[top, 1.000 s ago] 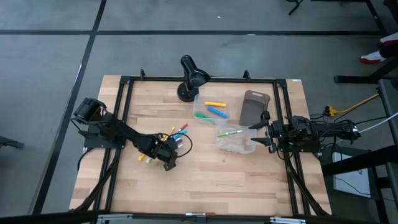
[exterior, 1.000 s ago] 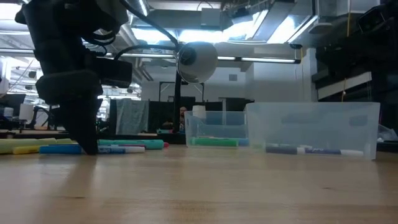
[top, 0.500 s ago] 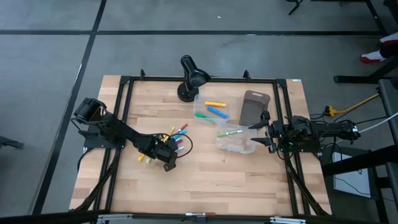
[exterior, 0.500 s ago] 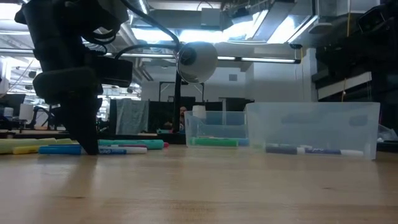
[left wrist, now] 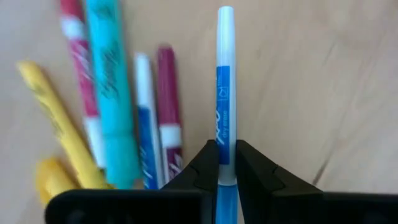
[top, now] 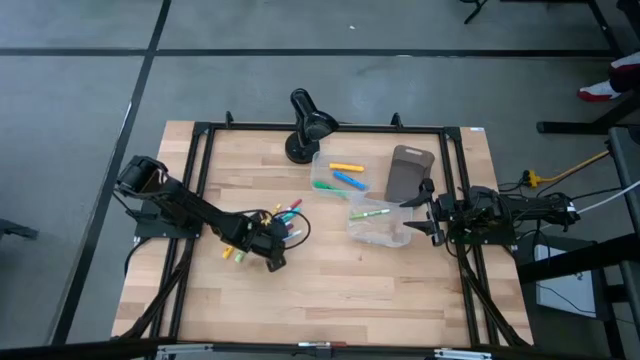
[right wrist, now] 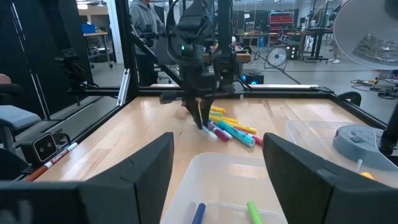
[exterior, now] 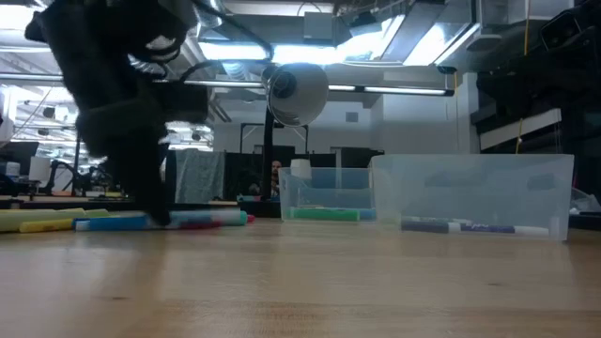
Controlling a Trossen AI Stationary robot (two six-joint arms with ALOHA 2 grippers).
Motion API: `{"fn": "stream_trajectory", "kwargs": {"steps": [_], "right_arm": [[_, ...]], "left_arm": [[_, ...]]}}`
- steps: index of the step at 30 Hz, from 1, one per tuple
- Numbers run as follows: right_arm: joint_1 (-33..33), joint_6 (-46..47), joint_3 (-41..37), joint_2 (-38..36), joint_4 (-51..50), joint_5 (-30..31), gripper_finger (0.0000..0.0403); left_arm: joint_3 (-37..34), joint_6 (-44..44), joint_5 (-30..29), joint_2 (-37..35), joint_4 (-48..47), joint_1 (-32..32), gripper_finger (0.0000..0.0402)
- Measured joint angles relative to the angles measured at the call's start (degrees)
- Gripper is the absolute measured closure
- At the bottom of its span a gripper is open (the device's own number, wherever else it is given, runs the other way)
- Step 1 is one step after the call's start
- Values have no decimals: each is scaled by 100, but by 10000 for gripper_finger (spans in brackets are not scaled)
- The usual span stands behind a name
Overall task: Pick & Place Markers
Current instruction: Put the light blue marker pen into the bottom transparent bin
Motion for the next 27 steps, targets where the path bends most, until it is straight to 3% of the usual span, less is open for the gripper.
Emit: {"fn": "stream_trajectory", "kwargs": {"steps": [4,19,27], "right_arm": [[1,0,0,1,1,1,159],[1,0,0,1,1,-1,159],[1,0,0,1,-1,1,159]], "left_arm": [[10,146,-70,-100,391,-17,373],[26,1610,-67,-125,3285,420,371],[31,2120,120,-132,4039,751,371]]}}
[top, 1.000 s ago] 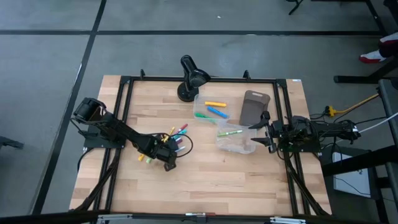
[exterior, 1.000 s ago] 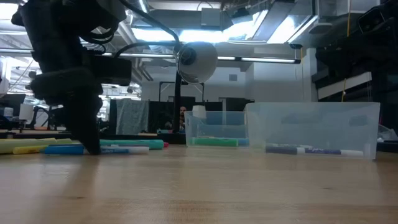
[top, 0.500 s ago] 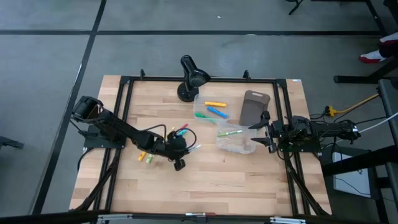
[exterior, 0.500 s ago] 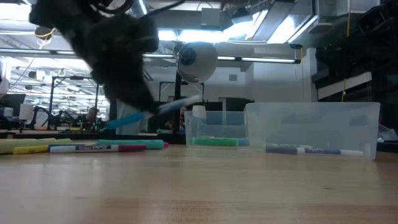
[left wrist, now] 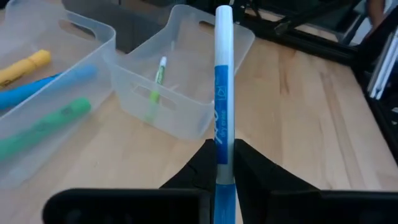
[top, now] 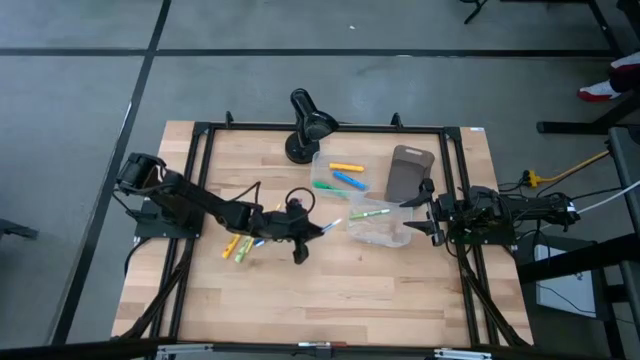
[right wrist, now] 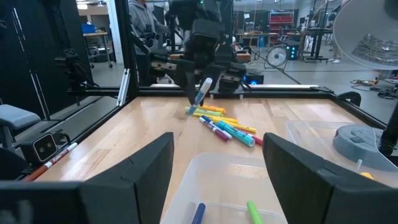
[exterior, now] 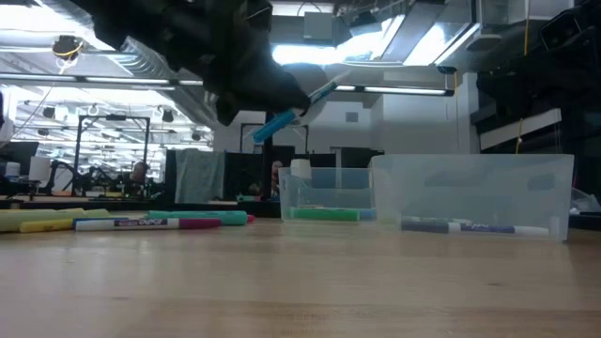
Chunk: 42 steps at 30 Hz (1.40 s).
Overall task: Pick & Place Markers
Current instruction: Put the light blue marker pen into the bottom transparent bin
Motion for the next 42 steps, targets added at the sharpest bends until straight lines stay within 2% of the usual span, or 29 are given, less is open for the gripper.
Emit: {"fn": "stream_trajectory", "kwargs": {"steps": [8,13,24,33,42], "right_arm": [[0,0,0,0,1,0,159],[-2,0,0,0,2,0,159],[0,0,0,-1,2,0,159],[0,0,0,0,2,-2,159],[-2,0,0,0,0,-2,159]], "left_arm": [[109,-101,447,-2,-45,420,372],[454,279,631,-2,-196,558,372],[1122,926,634,72,-857,873,371],[2043,1411,971,843,-1581,1050,371],[3253,1791,1592,2100,-2173,1212,370]]}}
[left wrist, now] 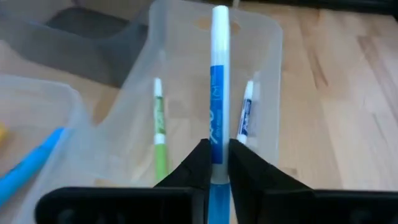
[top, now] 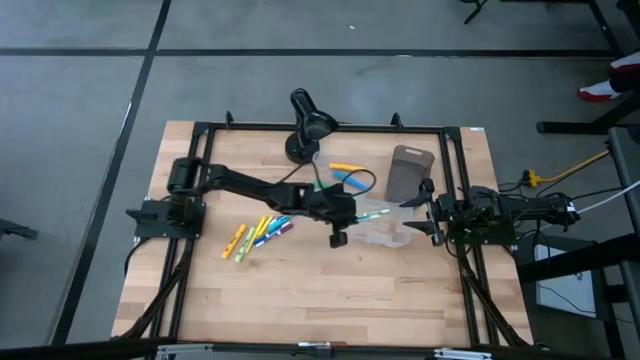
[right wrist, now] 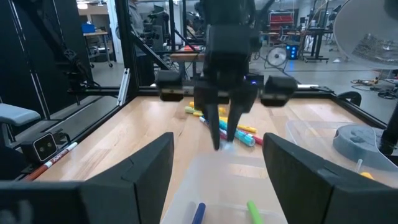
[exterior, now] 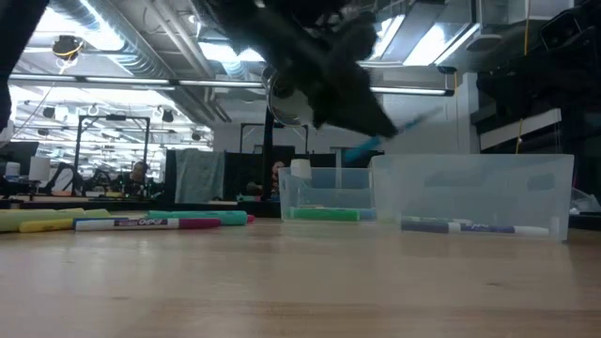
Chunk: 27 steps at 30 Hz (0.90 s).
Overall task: Pick & Place Markers
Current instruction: Put the light blue marker pen into the bottom transparent bin
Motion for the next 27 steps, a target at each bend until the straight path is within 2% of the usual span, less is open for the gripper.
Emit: {"fn": "stream_trajectory", "kwargs": {"steps": [6,14,27], "right_arm": [[0,5,0,1,-1,2,159],[2,2,0,0,2,2,159],[2,2,0,2,0,2,159]], "left_arm": [[598,398,126,420,-164,65,369],[979,678,116,427,-168,130,369],[987,500,113,557,301,125,366]]}}
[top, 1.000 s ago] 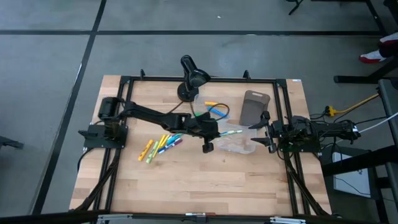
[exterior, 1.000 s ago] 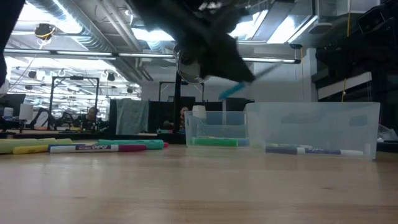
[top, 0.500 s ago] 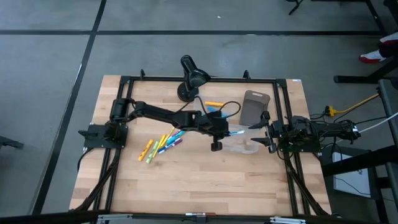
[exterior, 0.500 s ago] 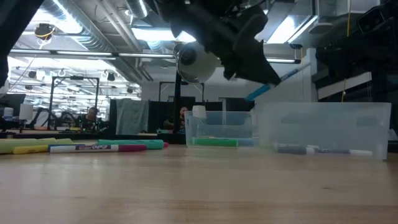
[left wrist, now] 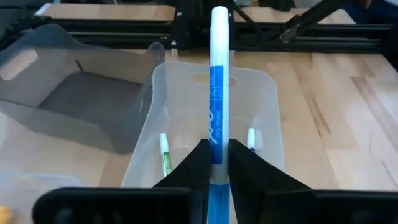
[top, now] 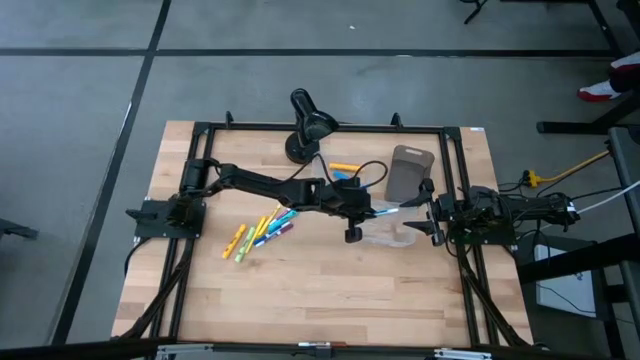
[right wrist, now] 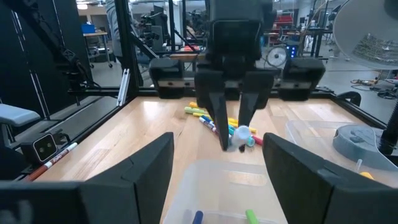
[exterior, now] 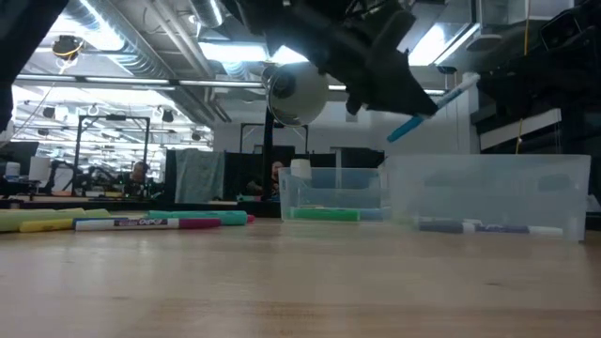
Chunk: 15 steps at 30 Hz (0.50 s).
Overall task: Pick & Place Markers
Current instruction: Put the light blue marker pen into the bottom transparent bin
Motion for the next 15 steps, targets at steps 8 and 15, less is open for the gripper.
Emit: {"fn": "stream_trajectory", "kwargs": {"steps": [8,15], "right_arm": [[-1,0,0,-2,0,0,159],[0,-1,0,-2,0,0,159]], "left_arm": [[0,-69,123,365,597,-46,365],[0,-68,162,399,658,-45,360]]}}
